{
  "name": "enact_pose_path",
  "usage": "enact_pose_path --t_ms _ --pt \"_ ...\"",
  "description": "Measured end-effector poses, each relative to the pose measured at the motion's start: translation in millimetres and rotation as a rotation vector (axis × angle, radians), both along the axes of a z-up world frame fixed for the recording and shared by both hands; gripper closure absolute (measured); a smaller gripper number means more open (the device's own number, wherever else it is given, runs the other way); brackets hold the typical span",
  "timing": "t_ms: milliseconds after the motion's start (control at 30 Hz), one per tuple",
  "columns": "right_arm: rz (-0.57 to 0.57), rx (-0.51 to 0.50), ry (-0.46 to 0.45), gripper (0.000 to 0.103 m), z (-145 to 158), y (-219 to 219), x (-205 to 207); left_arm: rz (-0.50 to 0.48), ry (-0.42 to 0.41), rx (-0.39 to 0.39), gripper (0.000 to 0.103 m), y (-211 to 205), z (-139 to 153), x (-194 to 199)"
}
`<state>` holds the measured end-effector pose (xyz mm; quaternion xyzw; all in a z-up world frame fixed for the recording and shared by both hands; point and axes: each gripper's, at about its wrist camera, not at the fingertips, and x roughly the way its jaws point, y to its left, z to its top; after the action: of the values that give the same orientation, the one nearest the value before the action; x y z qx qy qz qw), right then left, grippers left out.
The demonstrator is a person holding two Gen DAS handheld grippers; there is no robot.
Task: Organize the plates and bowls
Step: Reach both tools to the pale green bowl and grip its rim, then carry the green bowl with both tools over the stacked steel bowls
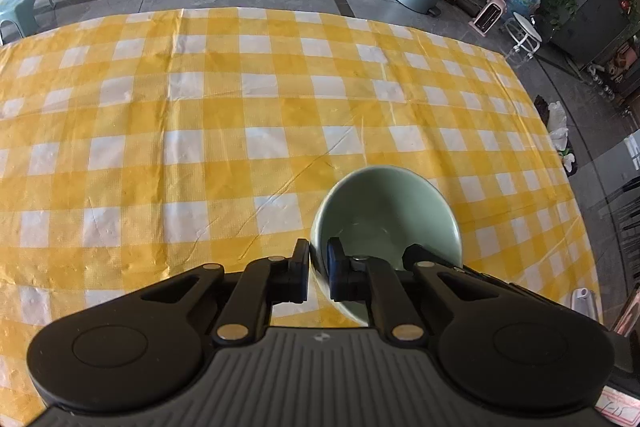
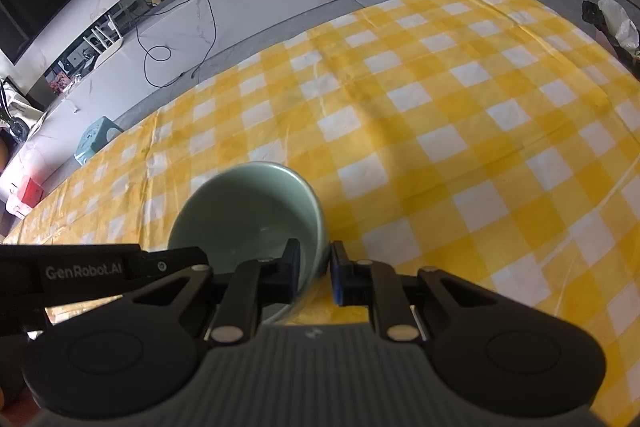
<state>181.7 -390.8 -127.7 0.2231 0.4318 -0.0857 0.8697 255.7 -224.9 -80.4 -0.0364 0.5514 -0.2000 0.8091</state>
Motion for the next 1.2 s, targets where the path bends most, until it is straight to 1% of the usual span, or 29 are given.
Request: enact_pose_path --t_ms 133,233,300,400,500,700,867,1033,1200 --pt "-0.009 0.000 0.008 0.093 3 1 0 -0.008 -0.005 0.026 0.096 -1 3 -5" --pt "0.006 -0.021 -0.016 0.094 15 4 -9 -0.019 -0.023 0.016 0.096 6 14 -15" --pt "0.011 -0.013 -0.026 0.094 23 7 -16 -0.012 -0.038 0.008 0.096 12 25 -23" --pt "0.015 0.012 -0.044 0.094 38 12 -30 0.008 -0.055 -0.011 0.096 26 45 -37" --pt "0.021 0.023 -0.081 0.094 58 23 -48 0.021 -0.079 -0.025 0.096 40 70 -55" --pt "0.071 0.042 -0.142 0.094 100 52 -90 0.061 -0.127 -0.043 0.096 75 119 -96" --pt "0.125 0.057 -0.182 0.094 127 79 -124 0.096 -0.156 -0.056 0.096 105 145 -132" --pt "0.181 0.059 -0.195 0.094 139 105 -156 0.125 -0.136 -0.059 0.096 131 152 -161" --pt "0.232 0.049 -0.173 0.094 139 124 -182 0.132 -0.083 -0.054 0.096 148 145 -183"
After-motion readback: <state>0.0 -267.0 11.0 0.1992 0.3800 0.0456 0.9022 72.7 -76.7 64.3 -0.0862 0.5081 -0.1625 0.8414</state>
